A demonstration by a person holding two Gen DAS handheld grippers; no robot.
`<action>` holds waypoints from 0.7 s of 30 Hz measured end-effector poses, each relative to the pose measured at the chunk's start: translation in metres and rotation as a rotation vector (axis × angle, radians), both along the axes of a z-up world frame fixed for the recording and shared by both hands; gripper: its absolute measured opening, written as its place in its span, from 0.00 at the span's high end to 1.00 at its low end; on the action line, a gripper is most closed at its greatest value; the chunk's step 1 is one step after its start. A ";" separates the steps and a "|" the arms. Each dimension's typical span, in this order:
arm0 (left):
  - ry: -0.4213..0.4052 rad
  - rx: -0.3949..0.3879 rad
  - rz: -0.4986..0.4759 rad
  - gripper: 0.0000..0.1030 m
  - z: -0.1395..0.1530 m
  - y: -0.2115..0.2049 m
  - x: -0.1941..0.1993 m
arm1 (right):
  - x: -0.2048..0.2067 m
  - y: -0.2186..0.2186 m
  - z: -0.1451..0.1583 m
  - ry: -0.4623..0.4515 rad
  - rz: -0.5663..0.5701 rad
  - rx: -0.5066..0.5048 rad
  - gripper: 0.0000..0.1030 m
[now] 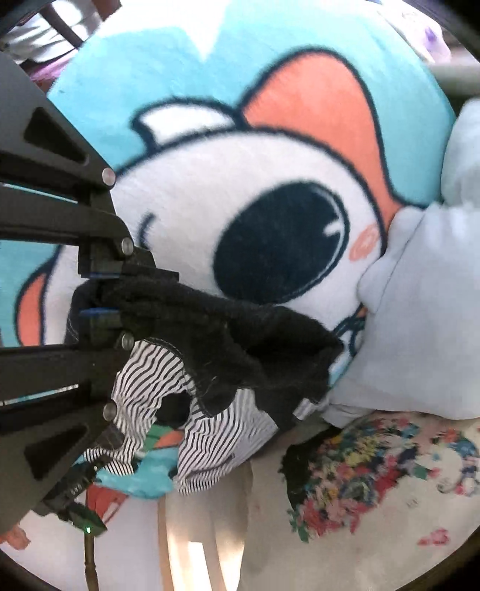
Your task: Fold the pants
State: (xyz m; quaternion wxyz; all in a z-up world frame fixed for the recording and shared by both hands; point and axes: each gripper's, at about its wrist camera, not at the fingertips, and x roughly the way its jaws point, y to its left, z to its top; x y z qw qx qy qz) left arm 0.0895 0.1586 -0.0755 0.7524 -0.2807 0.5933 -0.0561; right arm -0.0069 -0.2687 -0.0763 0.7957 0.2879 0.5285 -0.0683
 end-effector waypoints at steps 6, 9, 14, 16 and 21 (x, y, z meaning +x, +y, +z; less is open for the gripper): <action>-0.023 0.001 0.031 0.91 0.014 0.013 -0.035 | -0.031 -0.002 0.000 -0.003 -0.003 0.127 0.82; -0.025 0.003 0.053 0.91 0.012 0.016 -0.053 | -0.044 0.009 -0.002 0.001 0.021 0.152 0.82; 0.030 -0.023 0.096 0.89 -0.011 0.030 -0.068 | -0.053 0.020 -0.011 0.003 0.037 0.136 0.81; 0.050 -0.048 0.116 0.86 -0.020 0.037 -0.075 | -0.053 0.016 -0.014 0.001 0.025 0.137 0.80; 0.012 -0.121 0.172 0.81 -0.010 0.053 -0.086 | -0.059 0.008 -0.004 -0.001 0.021 0.092 0.53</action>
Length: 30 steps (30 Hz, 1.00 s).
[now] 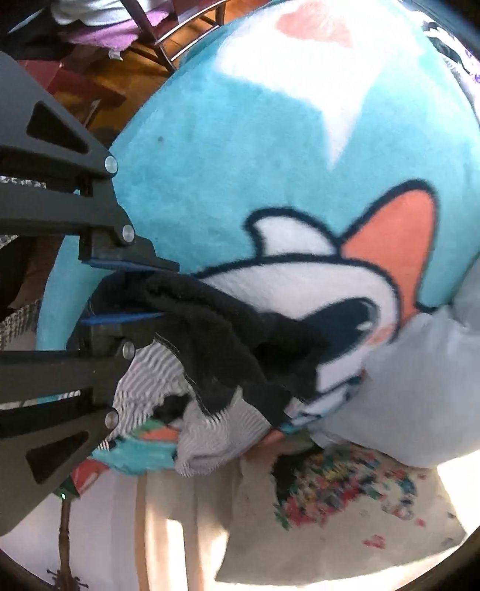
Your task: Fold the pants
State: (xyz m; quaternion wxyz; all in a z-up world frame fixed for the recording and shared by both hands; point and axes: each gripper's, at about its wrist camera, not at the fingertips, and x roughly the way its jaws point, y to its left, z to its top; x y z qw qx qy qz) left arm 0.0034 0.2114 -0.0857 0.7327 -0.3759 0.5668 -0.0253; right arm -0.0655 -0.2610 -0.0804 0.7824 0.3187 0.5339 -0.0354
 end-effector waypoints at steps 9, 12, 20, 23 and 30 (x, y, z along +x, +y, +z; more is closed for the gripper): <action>-0.091 0.109 0.128 0.65 0.042 0.043 -0.014 | -0.015 -0.024 0.048 -0.159 -0.069 -0.022 0.46; -0.086 0.121 0.104 0.63 0.043 0.029 -0.009 | 0.007 0.020 0.045 -0.183 0.082 0.016 0.46; -0.082 0.203 0.007 0.61 0.046 -0.006 -0.011 | 0.034 0.063 -0.007 -0.120 0.246 -0.027 0.49; -0.066 0.216 0.032 0.61 0.043 0.001 -0.017 | 0.034 0.052 -0.005 -0.118 0.226 -0.001 0.50; -0.035 0.225 0.053 0.60 0.039 0.015 -0.017 | 0.029 0.034 -0.001 -0.101 0.145 0.053 0.50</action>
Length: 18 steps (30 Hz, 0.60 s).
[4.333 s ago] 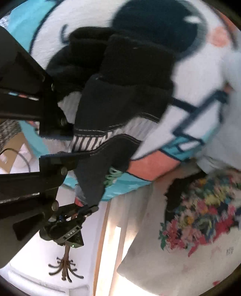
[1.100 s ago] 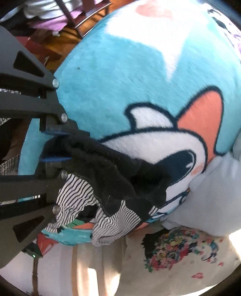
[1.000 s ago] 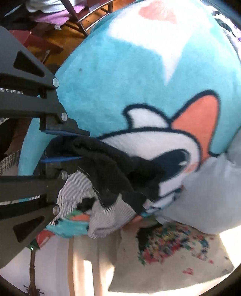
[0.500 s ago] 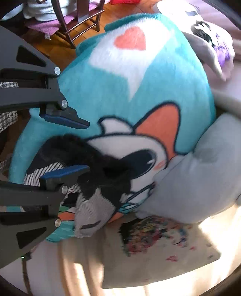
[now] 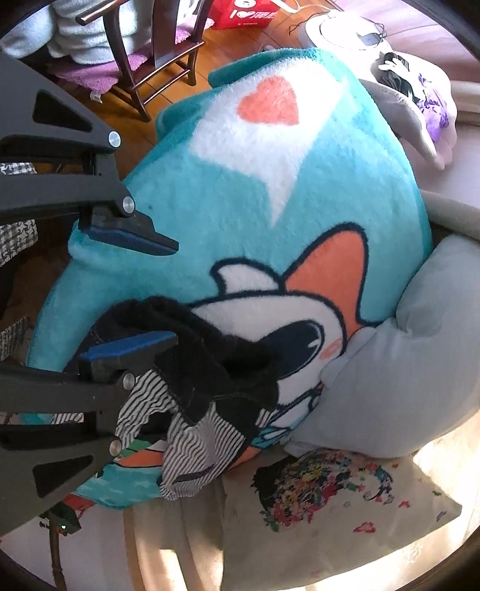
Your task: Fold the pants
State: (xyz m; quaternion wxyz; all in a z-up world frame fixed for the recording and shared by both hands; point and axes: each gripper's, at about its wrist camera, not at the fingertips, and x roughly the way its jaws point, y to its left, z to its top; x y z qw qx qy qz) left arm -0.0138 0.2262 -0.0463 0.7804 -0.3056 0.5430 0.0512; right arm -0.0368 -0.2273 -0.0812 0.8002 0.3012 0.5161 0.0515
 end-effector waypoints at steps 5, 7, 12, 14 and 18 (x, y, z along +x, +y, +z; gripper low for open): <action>-0.025 -0.023 0.004 0.59 0.002 0.008 0.027 | 0.003 -0.003 0.014 0.010 -0.027 -0.031 0.49; -0.039 -0.048 0.003 0.59 0.003 0.009 0.039 | 0.007 -0.005 0.023 0.011 -0.038 -0.056 0.49; -0.049 -0.039 -0.061 0.56 0.002 0.002 0.076 | 0.023 -0.010 0.043 -0.007 -0.071 -0.137 0.43; -0.031 -0.029 -0.095 0.56 -0.002 -0.004 0.094 | 0.030 -0.015 0.046 -0.007 -0.097 -0.158 0.43; -0.004 0.000 -0.203 0.54 -0.009 -0.029 0.128 | 0.051 -0.024 0.051 -0.014 -0.130 -0.228 0.43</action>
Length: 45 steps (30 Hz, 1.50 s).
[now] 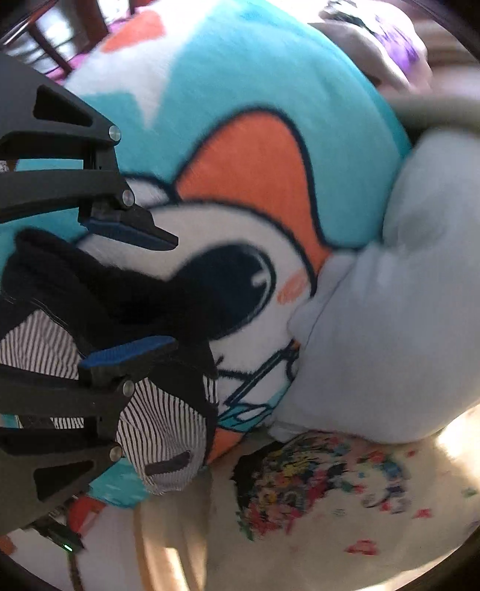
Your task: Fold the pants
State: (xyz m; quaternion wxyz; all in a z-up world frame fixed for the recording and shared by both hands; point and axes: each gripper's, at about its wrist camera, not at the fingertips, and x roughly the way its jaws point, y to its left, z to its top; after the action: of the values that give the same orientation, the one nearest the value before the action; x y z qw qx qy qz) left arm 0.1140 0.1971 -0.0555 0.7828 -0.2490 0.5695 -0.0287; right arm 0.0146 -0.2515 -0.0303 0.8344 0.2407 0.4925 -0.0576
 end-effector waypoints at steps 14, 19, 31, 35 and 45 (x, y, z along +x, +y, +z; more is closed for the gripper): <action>-0.023 0.167 -0.520 0.54 -0.023 -0.094 0.080 | 0.173 0.039 0.004 0.001 0.295 -0.416 0.35; -0.018 0.178 -0.635 0.53 -0.037 -0.110 0.087 | 0.210 0.055 -0.029 0.083 0.434 -0.490 0.35; -0.040 0.153 -0.701 0.29 -0.044 -0.127 0.099 | 0.225 0.044 -0.058 0.130 0.559 -0.361 0.22; -0.078 0.225 -0.693 0.72 -0.041 -0.136 0.095 | 0.221 0.044 -0.055 0.129 0.552 -0.334 0.38; -0.129 0.187 -0.626 0.96 -0.018 -0.133 0.075 | 0.192 0.032 -0.019 0.066 0.469 -0.220 0.93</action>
State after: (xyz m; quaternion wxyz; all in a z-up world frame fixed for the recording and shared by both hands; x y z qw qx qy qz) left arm 0.1895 0.0639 -0.0733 0.7900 0.0134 0.5677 -0.2310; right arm 0.2070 -0.2200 -0.0491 0.8295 0.0255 0.5528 0.0762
